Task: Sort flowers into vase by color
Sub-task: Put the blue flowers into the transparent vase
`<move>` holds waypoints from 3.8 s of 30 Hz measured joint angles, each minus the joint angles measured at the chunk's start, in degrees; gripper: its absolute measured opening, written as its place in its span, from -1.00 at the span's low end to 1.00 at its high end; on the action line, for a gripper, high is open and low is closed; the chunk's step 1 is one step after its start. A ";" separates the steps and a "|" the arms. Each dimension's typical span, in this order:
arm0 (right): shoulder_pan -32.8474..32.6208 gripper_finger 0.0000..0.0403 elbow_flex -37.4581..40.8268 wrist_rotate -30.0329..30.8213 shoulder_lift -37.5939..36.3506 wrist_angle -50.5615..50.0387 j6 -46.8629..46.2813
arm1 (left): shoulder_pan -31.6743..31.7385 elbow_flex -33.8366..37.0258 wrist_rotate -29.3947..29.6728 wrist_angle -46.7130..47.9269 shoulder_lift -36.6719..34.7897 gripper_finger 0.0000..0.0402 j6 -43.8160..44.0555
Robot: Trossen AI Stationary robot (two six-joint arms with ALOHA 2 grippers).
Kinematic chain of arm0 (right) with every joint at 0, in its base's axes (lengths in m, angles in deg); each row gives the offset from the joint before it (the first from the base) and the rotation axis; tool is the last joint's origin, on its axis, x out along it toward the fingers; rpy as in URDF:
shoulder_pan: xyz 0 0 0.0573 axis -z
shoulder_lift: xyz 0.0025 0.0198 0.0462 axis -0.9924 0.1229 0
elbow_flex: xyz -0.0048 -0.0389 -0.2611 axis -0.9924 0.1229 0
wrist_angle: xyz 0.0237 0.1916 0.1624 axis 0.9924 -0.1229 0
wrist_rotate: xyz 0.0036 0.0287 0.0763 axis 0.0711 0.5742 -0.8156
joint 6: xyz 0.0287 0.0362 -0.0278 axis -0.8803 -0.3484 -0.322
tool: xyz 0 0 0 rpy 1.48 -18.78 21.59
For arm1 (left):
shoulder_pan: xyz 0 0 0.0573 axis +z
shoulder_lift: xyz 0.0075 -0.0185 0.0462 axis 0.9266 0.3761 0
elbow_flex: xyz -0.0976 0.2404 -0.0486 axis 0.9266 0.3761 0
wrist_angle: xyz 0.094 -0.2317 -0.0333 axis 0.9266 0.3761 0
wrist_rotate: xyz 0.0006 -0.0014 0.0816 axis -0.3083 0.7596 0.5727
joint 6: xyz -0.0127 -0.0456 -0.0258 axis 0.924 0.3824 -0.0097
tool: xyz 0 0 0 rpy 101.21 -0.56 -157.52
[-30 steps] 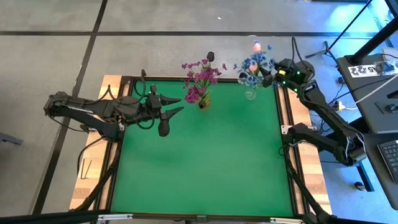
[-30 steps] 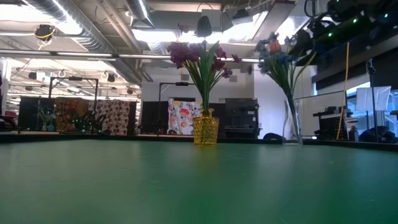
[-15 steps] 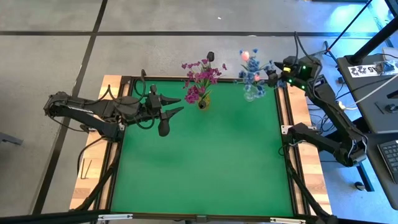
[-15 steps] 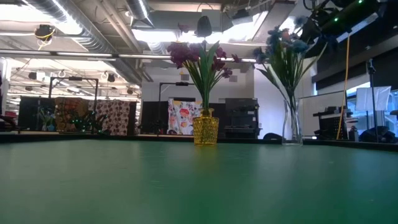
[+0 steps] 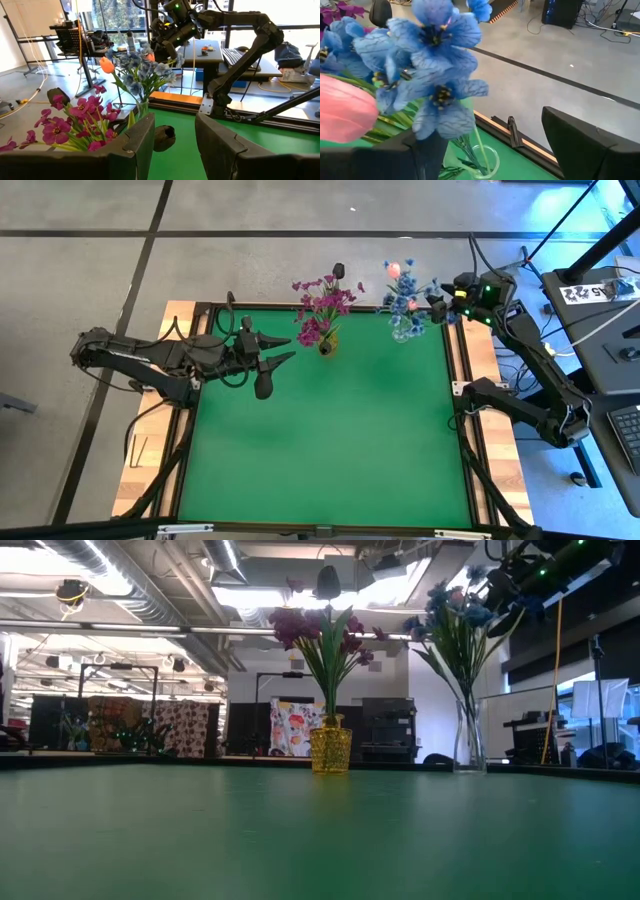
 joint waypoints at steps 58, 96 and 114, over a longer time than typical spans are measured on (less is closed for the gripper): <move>0.00 0.53 -0.04 1.05 -1.06 7.05 -8.07 | -0.02 0.00 0.00 -0.39 0.17 -0.32 0.63; 0.00 -0.37 -0.02 -3.08 -2.67 5.29 -9.42 | -2.03 -0.04 -9.44 -15.04 18.56 -0.32 0.52; 0.00 -0.18 -0.02 -6.76 -2.80 5.17 -9.14 | -2.03 -0.04 -9.44 -15.06 18.56 -0.32 0.52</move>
